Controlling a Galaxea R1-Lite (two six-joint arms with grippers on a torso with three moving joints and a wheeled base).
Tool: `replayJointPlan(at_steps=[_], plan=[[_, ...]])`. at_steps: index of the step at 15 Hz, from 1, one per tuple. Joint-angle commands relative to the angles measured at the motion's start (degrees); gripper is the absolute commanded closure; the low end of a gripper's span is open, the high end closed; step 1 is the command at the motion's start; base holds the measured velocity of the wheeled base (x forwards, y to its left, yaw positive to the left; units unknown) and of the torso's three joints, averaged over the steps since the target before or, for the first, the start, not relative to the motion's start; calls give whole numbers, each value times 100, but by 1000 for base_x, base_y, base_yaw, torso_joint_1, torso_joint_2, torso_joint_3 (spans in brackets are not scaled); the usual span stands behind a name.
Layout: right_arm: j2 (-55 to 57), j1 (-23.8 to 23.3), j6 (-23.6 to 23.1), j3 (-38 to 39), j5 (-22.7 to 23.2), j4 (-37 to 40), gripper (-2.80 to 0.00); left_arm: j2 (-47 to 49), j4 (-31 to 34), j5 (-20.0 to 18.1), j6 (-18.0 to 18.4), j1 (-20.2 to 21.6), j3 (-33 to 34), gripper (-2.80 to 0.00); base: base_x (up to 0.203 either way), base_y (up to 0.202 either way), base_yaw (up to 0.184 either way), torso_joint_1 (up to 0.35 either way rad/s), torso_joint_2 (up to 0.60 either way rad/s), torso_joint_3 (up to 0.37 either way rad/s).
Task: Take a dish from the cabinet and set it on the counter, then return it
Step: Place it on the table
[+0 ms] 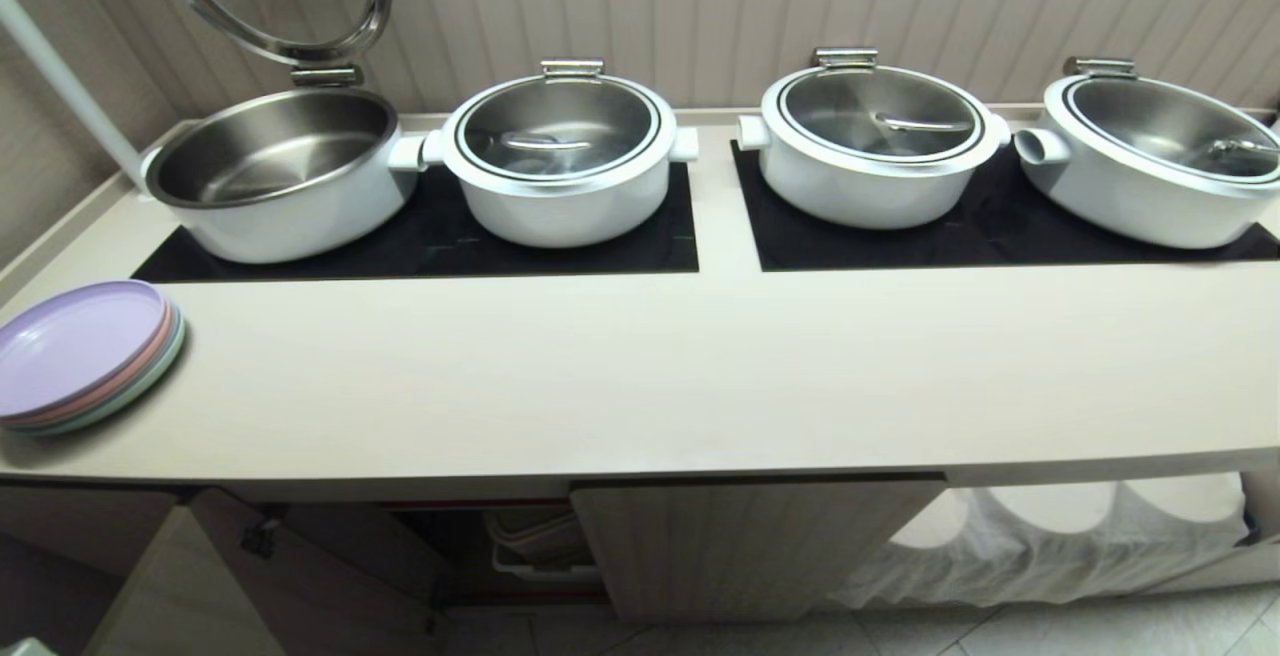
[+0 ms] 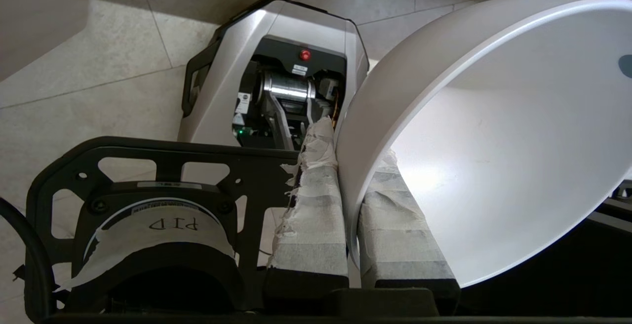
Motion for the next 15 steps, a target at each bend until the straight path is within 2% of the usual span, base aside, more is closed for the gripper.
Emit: replayJointPlan(at_steps=[1,4,15], plan=[[-2,4,2,0,0,0,0,27,1,-106,-20,-13,-9,0,0,0,0,0,0,0],[-2,4,2,0,0,0,0,35,-6,-115,-20,-13,-4,0,-1,-54,3,0,1,1],[-2,4,2,0,0,0,0,-18,2,-124,-20,-22,52,0,0,-193,1,2,2,2]])
